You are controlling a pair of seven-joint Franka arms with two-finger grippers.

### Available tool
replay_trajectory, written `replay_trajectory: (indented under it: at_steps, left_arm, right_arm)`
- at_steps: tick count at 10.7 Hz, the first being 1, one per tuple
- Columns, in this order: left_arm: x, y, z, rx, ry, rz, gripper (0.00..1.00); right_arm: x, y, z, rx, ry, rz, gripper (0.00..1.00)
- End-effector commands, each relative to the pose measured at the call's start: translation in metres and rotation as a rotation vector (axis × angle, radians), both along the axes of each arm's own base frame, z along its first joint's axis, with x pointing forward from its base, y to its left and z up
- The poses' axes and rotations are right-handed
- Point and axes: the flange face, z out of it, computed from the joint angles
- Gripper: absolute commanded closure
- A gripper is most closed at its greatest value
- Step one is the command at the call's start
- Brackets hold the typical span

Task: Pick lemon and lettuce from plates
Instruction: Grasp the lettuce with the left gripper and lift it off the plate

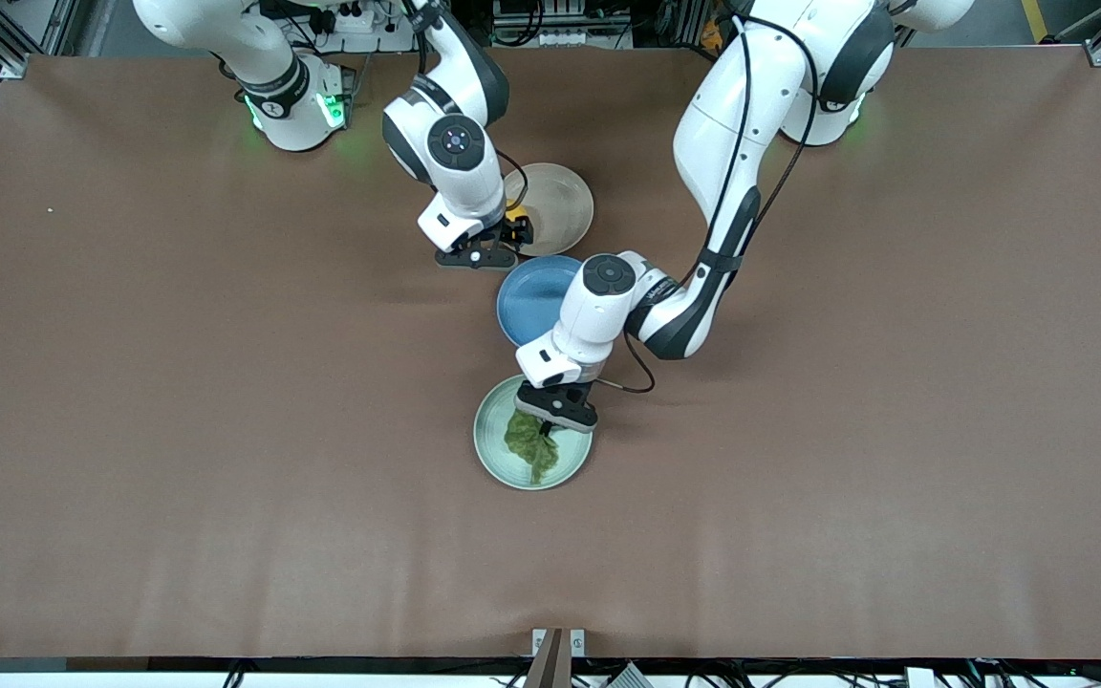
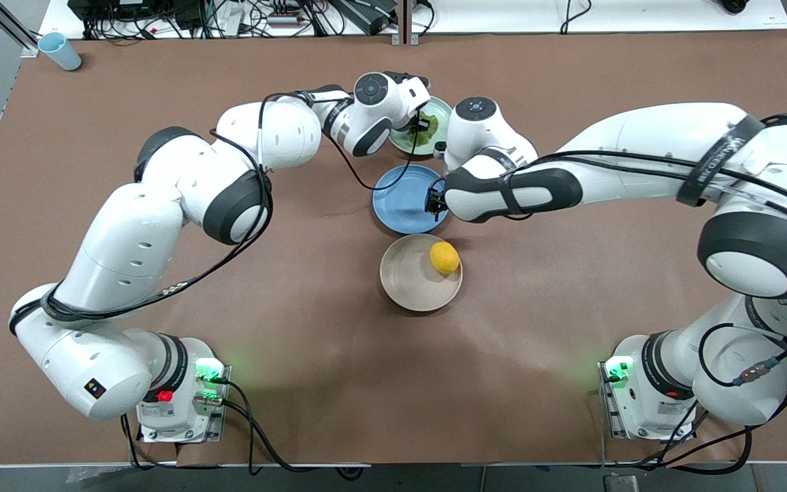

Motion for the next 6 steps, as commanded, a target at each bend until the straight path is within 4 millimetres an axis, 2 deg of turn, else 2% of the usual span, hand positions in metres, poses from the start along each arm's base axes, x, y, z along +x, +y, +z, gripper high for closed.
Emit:
replay_trajectory:
  at_steps: [1, 4, 6]
  left_arm:
    - [0.018, 0.021, 0.014, 0.054, -0.013, 0.010, 1.00]
    - [0.044, 0.049, 0.077, 0.108, 0.023, 0.054, 1.00]
    - [0.045, 0.055, 0.111, 0.129, 0.058, 0.072, 1.00]
  right_arm:
    - [-0.016, 0.021, -0.015, -0.006, -0.001, -0.036, 0.00]
    - [-0.033, 0.029, -0.021, -0.024, 0.013, -0.018, 0.00]
    - [-0.041, 0.031, -0.023, -0.040, 0.029, 0.002, 0.00]
